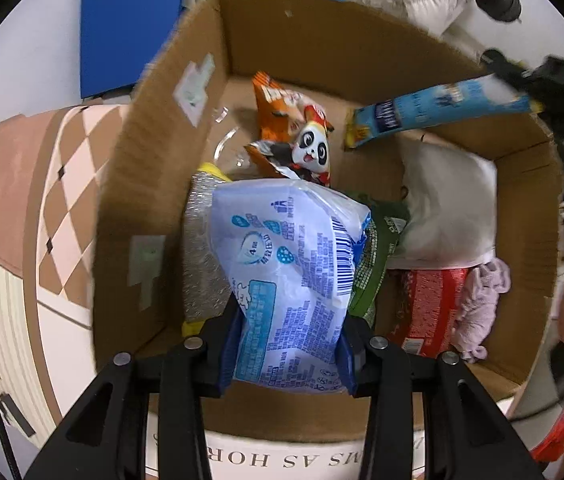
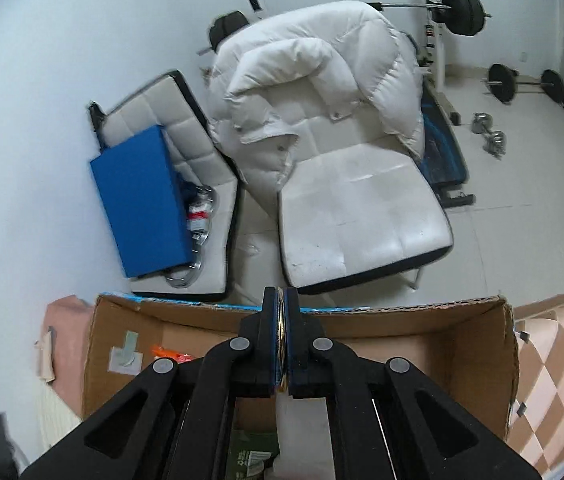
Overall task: Organize soft objects
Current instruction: 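Lay the blue tube and blue-white packet into the box and release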
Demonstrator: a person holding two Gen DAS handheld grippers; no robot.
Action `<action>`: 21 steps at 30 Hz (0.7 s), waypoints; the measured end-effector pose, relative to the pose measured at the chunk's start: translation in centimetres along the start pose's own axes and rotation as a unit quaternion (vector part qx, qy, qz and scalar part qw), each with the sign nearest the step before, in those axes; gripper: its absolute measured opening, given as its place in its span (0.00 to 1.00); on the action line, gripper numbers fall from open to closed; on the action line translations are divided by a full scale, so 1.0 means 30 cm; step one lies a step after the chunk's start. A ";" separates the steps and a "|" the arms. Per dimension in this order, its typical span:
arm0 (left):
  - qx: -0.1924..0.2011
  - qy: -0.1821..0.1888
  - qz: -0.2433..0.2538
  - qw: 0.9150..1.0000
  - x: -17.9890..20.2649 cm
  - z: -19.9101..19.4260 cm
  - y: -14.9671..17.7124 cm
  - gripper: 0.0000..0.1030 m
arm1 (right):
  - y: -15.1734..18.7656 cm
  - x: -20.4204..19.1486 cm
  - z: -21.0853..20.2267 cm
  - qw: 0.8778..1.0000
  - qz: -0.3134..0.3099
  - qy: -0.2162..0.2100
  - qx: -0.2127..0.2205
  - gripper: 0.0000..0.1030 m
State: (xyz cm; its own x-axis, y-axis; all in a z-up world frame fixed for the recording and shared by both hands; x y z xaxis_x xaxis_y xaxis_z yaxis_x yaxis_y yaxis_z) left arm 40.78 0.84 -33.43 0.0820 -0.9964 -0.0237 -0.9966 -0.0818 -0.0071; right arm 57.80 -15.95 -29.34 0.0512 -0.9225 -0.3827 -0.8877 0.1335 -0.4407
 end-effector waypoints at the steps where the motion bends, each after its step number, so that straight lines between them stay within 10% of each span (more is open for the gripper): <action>1: -0.005 -0.003 0.004 1.000 0.007 0.014 -0.003 0.36 | 0.002 0.000 -0.009 1.000 -0.015 0.012 0.001 0.03; 8: -0.040 -0.035 0.033 0.998 0.047 0.086 -0.030 0.43 | 0.030 0.073 -0.042 0.996 -0.050 0.071 -0.026 0.15; 10: -0.046 -0.026 0.025 0.998 0.045 0.080 -0.035 0.44 | 0.042 0.087 -0.049 0.996 -0.043 0.072 -0.041 0.77; 12: -0.038 -0.020 0.020 0.999 0.042 0.057 -0.049 0.49 | 0.048 0.084 -0.072 0.996 -0.043 0.058 -0.043 1.00; 21: 0.025 -0.042 0.013 0.999 -0.018 -0.090 -0.101 0.94 | 0.184 0.039 -0.216 0.986 -0.076 0.125 -0.084 1.00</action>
State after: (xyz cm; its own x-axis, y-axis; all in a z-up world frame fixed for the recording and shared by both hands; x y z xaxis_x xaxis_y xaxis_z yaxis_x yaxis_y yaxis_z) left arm 43.73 1.55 -30.71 0.0586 -0.9924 -0.1080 -0.9971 -0.0529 -0.0544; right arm 50.00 -18.62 -26.95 0.0929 -0.9905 -0.1014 -0.9426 -0.0547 -0.3294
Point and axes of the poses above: each gripper's, at about its wrist camera, not at the fingertips, and z roughly the way its jaws point, x to its right, y to its underside, the point moved 6 cm from there along z, roughly the way its jaws point, and after that the axes turned 6 degrees about -y, right-handed, at the moved point
